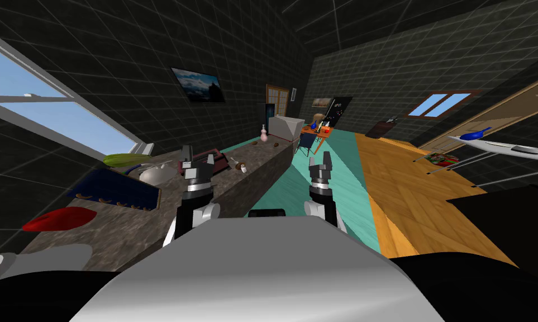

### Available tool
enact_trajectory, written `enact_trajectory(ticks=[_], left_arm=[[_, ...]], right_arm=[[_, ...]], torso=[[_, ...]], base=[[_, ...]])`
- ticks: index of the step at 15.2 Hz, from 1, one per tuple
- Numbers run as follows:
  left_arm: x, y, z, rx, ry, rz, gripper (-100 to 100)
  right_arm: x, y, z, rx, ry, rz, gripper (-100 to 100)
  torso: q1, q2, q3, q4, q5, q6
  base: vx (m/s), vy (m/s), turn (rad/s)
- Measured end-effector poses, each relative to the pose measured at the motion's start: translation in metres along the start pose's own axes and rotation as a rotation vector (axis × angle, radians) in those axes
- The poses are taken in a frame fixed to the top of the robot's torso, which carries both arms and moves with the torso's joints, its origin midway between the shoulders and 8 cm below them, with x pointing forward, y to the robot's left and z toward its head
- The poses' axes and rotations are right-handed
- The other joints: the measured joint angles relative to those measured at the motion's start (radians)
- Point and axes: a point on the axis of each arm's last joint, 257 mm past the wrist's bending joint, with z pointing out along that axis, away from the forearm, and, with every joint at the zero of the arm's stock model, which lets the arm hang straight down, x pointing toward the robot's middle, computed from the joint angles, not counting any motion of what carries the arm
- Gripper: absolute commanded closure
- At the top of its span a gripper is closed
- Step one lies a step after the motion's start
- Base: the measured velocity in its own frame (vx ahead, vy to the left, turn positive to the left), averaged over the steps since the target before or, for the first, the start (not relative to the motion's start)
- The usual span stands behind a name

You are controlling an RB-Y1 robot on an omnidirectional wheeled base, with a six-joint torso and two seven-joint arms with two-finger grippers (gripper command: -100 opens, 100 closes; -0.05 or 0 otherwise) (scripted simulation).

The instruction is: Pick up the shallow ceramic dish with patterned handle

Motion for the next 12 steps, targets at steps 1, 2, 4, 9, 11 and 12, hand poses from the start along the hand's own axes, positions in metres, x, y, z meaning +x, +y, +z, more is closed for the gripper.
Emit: enact_trajectory(ticks=[1, 2, 4, 9, 11, 12], left_arm=[[0.001, 0.001, 0.0, -0.005, 0.01, 0.005, -100], [0.001, 0.003, 0.002, -0.014, 0.023, 0.011, -100], [0.001, 0.011, 0.004, -0.043, 0.044, 0.021, -100], [-0.002, 0.027, 0.008, -0.11, 0.067, 0.038, -100], [-0.004, 0.032, 0.01, -0.136, 0.071, 0.043, -100], [-0.005, 0.036, 0.01, -0.151, 0.072, 0.045, -100]], right_arm=[[0.0, 0.0, 0.0, 0.0, 0.0, 0.0, 0], [0.0, 0.0, 0.0, 0.0, 0.0, 0.0, 0], [0.0, 0.0, 0.0, 0.0, 0.0, 0.0, 0], [0.0, 0.0, 0.0, 0.0, 0.0, 0.0, 0], [0.0, 0.0, 0.0, 0.0, 0.0, 0.0, 0], [0.0, 0.0, 0.0, 0.0, 0.0, 0.0, 0]], torso=[[0.0, -0.001, 0.0, 0.0, 0.0, 0.0], [0.0, -0.001, -0.001, 0.0, 0.0, 0.0], [-0.002, -0.003, -0.002, -0.001, 0.0, 0.0], [-0.002, -0.004, -0.002, -0.001, -0.001, 0.0], [-0.002, -0.004, -0.002, -0.001, 0.0, 0.0], [-0.002, -0.003, -0.002, -0.001, 0.0, 0.0]], base=[[0.03, -0.016, 0.007], [0.041, -0.024, 0.008], [0.046, -0.03, 0.009], [0.047, -0.032, 0.006], [0.041, -0.022, 0.004], [0.038, -0.031, 0.004]])
